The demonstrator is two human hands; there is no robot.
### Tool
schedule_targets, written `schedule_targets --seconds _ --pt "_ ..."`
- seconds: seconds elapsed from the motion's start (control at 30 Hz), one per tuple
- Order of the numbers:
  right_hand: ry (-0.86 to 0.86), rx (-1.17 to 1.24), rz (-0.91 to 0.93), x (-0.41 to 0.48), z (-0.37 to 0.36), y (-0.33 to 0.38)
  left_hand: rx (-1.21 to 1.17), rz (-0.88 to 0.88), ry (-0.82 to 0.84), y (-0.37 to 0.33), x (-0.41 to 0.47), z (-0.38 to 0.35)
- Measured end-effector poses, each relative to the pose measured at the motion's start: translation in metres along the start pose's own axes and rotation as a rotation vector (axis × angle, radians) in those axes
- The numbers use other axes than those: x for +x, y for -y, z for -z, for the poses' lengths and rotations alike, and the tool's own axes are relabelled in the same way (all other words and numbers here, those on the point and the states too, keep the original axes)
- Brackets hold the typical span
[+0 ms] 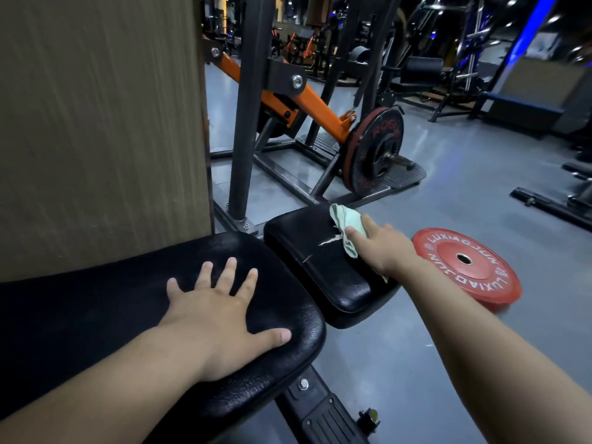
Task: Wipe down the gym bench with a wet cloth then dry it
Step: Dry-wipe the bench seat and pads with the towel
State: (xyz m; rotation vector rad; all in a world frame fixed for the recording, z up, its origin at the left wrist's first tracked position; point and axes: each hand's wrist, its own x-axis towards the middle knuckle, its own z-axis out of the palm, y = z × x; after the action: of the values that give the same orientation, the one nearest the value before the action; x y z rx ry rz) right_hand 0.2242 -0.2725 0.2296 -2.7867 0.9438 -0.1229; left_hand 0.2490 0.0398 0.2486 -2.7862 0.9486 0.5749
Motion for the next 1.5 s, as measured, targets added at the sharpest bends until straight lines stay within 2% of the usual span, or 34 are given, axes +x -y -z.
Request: schedule_targets --seconds 0.13,0.27,0.37,0.57,0.73,0.9,1.0,1.17,1.23,1.3,1.5 --pt "-0.121 0.145 -0.063 -0.035 -0.006 -0.015 0.009 0.000 -0.004 -0.001 -0.001 0.000" --pt "-0.304 0.423 -0.097 -0.067 -0.029 -0.018 0.013 0.002 -0.009 -0.001 -0.002 -0.001" --pt "-0.434 0.558 -0.085 -0.082 -0.045 -0.013 0.014 0.003 -0.006 -0.001 -0.003 -0.002" --pt "-0.568 0.717 0.029 -0.106 -0.072 0.005 0.024 0.001 -0.019 0.000 -0.002 -0.005" --pt "-0.670 0.709 0.121 -0.120 -0.089 0.022 0.018 0.000 -0.021 0.000 -0.002 -0.005" --pt "-0.717 0.457 0.273 -0.130 -0.090 0.031 0.017 0.012 -0.023 0.000 -0.003 -0.005" --pt "-0.638 0.203 0.375 -0.128 -0.075 0.031 0.017 0.017 -0.026 -0.001 -0.004 -0.005" --pt "-0.195 -0.079 0.426 -0.097 -0.035 0.049 0.000 0.019 -0.020 -0.002 -0.007 -0.002" --pt "-0.082 -0.121 0.432 -0.075 -0.029 0.066 -0.004 0.014 -0.030 -0.001 -0.007 -0.002" --pt "-0.017 -0.145 0.419 -0.054 -0.028 0.087 -0.001 0.008 -0.039 -0.001 -0.007 -0.002" --pt "0.042 -0.215 0.395 -0.004 -0.031 0.136 0.010 -0.006 -0.075 0.000 -0.005 -0.003"
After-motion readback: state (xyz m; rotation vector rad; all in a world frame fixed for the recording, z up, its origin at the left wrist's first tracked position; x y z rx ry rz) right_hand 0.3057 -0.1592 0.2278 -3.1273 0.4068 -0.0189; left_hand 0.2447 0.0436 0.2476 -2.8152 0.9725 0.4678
